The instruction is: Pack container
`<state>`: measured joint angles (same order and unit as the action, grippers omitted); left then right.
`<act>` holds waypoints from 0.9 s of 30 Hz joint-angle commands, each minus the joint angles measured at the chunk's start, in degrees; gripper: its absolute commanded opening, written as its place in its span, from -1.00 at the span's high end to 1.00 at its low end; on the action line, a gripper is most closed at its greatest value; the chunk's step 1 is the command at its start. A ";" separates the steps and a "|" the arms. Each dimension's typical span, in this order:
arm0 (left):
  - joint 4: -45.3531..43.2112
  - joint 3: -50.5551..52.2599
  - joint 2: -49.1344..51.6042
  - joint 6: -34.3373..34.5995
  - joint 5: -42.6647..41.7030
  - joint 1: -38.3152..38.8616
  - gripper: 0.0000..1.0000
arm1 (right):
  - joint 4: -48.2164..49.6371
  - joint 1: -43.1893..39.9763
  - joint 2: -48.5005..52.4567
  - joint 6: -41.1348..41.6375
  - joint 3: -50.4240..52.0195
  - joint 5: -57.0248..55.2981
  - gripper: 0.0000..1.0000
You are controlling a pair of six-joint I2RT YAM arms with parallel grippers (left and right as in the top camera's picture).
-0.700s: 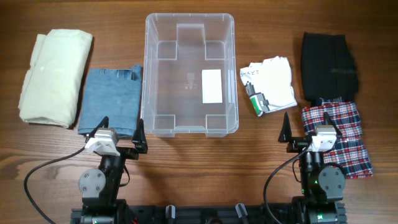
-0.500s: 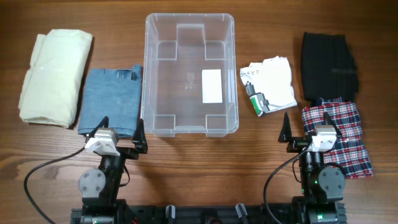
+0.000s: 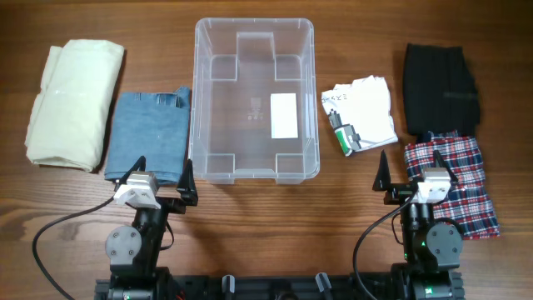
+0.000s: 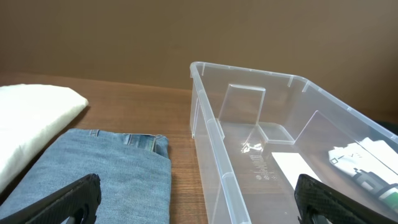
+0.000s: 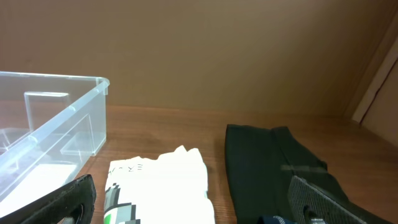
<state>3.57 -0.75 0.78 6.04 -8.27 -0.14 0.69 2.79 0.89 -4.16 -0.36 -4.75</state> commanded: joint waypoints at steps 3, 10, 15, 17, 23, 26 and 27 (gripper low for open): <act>-0.11 0.44 -0.61 -1.33 -0.70 -0.35 -0.99 | 0.28 -0.17 -0.24 0.50 0.07 -0.31 -1.00; -1.22 0.00 -0.61 -1.09 -2.60 -0.35 -0.99 | 0.28 -0.17 -0.24 0.50 0.07 -0.31 -1.00; 1.31 -4.09 -0.61 2.32 -6.60 -0.35 -1.00 | 0.28 -0.17 -0.24 0.50 0.07 -0.31 -1.00; 3.26 -6.86 -0.55 4.22 -6.95 -0.35 -0.99 | 0.28 -0.17 -0.24 0.50 0.07 -0.31 -1.00; 8.92 -17.38 2.08 4.85 -6.88 -0.35 -0.99 | 0.28 -0.17 -0.24 0.52 0.07 -0.31 -1.00; 11.91 -23.85 5.88 4.83 -6.25 -0.35 -1.00 | 0.28 -0.17 -0.24 0.50 0.07 -0.31 -1.00; 12.94 -26.25 7.72 4.83 -6.27 -0.35 -0.99 | 0.28 -0.17 -0.24 0.50 0.07 -0.31 -0.99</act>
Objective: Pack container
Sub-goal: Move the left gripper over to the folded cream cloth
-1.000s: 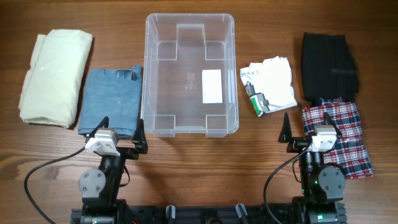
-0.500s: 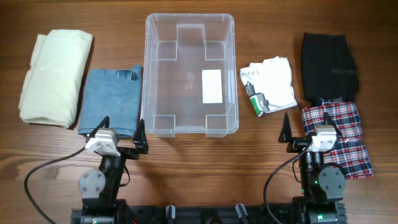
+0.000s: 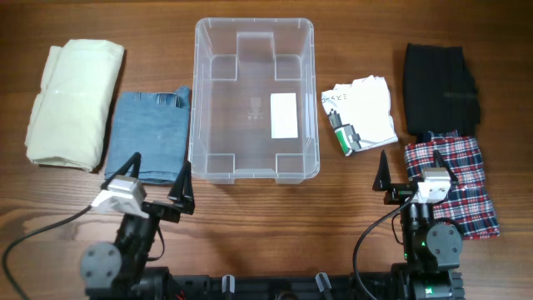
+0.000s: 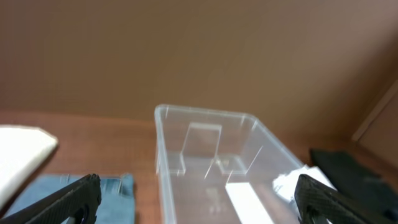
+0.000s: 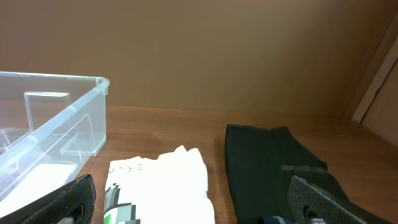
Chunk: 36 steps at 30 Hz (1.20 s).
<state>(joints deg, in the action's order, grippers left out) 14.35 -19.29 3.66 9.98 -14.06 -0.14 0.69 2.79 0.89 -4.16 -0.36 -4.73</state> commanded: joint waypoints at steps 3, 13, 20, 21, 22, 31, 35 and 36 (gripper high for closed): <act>6.19 -15.74 12.11 0.74 -0.50 -0.35 -1.00 | 0.28 -0.17 -0.24 0.50 0.07 -0.31 -1.00; 30.95 -52.94 41.00 -11.39 1.81 -0.35 -0.99 | 0.28 -0.17 -0.24 0.50 0.07 -0.33 -0.99; 30.60 -62.14 46.36 -11.50 7.98 -0.35 -1.00 | 0.28 -0.17 -0.24 0.50 0.07 -0.33 -0.99; 30.49 -62.14 46.31 -11.50 8.04 -0.35 -1.00 | 0.28 -0.17 -0.24 0.50 0.07 -0.31 -1.00; 30.51 -62.14 46.31 -11.47 8.48 -0.35 -1.00 | 0.28 -0.17 -0.24 0.50 0.07 -0.33 -1.00; 33.66 -62.14 45.53 -11.52 13.46 -0.37 -1.00 | 0.28 -0.17 -0.24 0.52 0.07 -0.33 -0.99; 33.86 -62.14 47.45 -7.08 25.57 -0.92 -1.00 | 0.28 -0.17 -0.24 0.50 0.07 -0.33 -1.00; 33.97 -62.14 48.35 -6.08 28.13 -1.51 -1.00 | 0.28 -0.17 -0.24 0.48 0.07 -0.33 -0.99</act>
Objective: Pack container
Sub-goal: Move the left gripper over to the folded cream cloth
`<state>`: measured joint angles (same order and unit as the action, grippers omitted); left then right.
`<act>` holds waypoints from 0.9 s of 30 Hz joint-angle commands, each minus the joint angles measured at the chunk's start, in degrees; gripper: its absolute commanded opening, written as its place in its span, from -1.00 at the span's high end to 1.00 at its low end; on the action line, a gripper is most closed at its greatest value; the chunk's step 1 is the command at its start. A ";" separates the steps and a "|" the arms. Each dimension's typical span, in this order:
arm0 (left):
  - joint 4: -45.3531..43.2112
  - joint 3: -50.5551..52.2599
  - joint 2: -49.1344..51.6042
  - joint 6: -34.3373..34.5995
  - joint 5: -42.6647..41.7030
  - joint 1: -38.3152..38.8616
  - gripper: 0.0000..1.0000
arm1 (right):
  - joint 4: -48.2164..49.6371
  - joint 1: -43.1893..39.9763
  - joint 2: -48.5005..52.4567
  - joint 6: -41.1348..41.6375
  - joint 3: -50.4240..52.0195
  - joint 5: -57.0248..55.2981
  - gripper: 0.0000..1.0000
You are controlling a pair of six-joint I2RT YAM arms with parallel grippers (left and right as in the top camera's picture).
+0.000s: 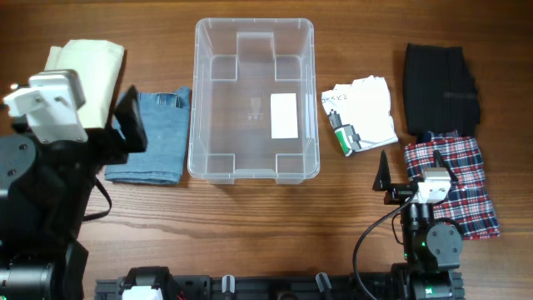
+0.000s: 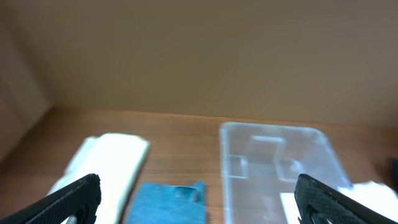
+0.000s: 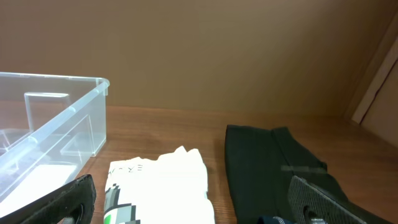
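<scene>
The clear plastic container (image 1: 254, 100) stands empty at the table's centre, with only a white label on its floor. Left of it lie folded blue jeans (image 1: 158, 137) and a folded cream cloth (image 1: 83, 67). To its right are a white printed shirt (image 1: 362, 112), a black garment (image 1: 440, 79) and a plaid garment (image 1: 454, 179). My left gripper (image 2: 198, 205) is raised high over the jeans and cream cloth, open and holding nothing. My right gripper (image 1: 415, 175) rests open near the front edge, beside the plaid garment.
The raised left arm's body (image 1: 42, 167) hides the front left of the table in the overhead view. In the left wrist view the container (image 2: 280, 168) is to the right and the jeans (image 2: 168, 202) lie below, blurred.
My left arm has gone from low at the front edge to high over the jeans and cream cloth, still open. The right arm and all the clothes are where they were.
Both grippers rested open at the front edge, the left one looking at the jeans and container from low. Then the left wrist had lifted a little and shifted left. Now it is high above the left-hand clothes. Nothing has been picked up.
</scene>
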<state>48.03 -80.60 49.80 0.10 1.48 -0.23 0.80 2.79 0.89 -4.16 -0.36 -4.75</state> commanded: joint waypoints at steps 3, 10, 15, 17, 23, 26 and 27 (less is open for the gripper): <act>0.31 -0.83 6.82 4.46 14.05 -5.66 -1.00 | 0.17 -0.17 -0.24 0.50 0.07 -0.31 -0.99; -1.03 -0.83 17.77 6.38 2.99 -18.73 -1.00 | 0.17 -0.17 -0.24 0.52 0.07 -0.31 -0.99; -4.44 -0.85 25.99 6.34 -11.85 -30.40 -1.00 | 0.17 -0.17 -0.24 0.50 0.07 -0.31 -0.99; -6.10 -0.85 29.11 5.40 -15.58 -34.67 -1.00 | 0.17 -0.17 -0.24 0.50 0.07 -0.31 -1.00; -9.25 -0.85 39.23 -0.15 -17.55 -44.50 -1.00 | 0.17 -0.17 -0.24 0.50 0.07 -0.28 -0.99; -11.32 -0.85 44.89 -1.25 -17.53 -46.16 -1.00 | 0.17 -0.17 -0.24 0.50 0.07 -0.31 -0.99; -12.55 -0.85 46.29 -1.25 -17.55 -46.36 -1.00 | 0.17 -0.17 -0.24 0.50 0.07 -0.31 -0.99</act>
<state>37.78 -80.90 91.31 1.61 -13.47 -45.58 0.82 2.79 0.89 -4.16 -0.36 -4.75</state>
